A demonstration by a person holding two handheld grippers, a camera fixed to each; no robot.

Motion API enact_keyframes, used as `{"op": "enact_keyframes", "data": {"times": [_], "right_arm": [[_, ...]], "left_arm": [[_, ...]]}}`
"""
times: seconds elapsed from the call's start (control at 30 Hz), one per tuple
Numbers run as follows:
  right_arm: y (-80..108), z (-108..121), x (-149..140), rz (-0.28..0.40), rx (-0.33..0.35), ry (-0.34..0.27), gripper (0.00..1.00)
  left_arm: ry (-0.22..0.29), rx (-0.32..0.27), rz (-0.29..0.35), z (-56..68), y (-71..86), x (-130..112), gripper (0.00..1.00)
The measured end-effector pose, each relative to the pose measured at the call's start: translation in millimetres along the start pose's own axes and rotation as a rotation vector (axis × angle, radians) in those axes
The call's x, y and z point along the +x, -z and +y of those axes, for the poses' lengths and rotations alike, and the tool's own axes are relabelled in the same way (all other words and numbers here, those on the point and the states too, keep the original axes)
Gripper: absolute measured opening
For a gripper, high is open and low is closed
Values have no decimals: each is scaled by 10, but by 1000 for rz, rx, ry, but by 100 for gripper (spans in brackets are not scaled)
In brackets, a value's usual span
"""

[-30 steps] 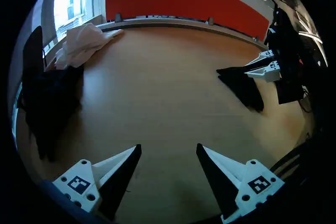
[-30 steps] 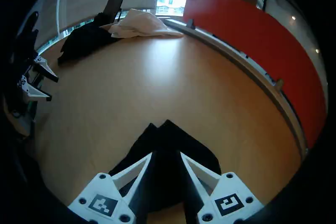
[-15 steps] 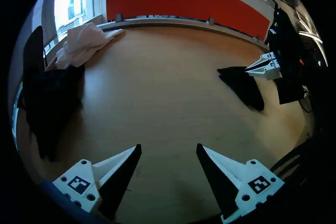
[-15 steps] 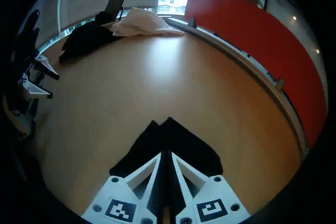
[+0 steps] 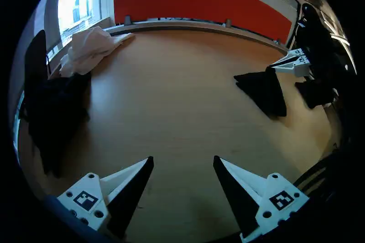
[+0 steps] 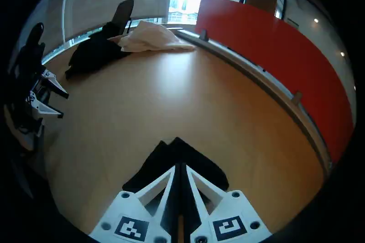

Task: Fold towel

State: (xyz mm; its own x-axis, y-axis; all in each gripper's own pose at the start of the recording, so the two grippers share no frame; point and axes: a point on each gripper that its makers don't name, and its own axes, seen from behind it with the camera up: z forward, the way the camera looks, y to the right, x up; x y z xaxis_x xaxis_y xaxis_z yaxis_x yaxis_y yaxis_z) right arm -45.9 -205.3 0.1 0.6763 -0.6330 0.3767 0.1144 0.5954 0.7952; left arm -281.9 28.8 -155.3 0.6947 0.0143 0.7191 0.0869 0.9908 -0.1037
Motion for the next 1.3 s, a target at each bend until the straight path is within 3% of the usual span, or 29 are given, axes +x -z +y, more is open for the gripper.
{"op": "enact_keyframes", "data": {"times": [0.77, 1.3], "right_arm": [[866, 546, 817, 186, -149, -45, 2], [1237, 1007, 625, 180, -261, -91, 2]], "left_arm": [[-32, -11, 31, 83, 59, 187, 97], [-60, -31, 36, 187, 62, 263, 97]]}}
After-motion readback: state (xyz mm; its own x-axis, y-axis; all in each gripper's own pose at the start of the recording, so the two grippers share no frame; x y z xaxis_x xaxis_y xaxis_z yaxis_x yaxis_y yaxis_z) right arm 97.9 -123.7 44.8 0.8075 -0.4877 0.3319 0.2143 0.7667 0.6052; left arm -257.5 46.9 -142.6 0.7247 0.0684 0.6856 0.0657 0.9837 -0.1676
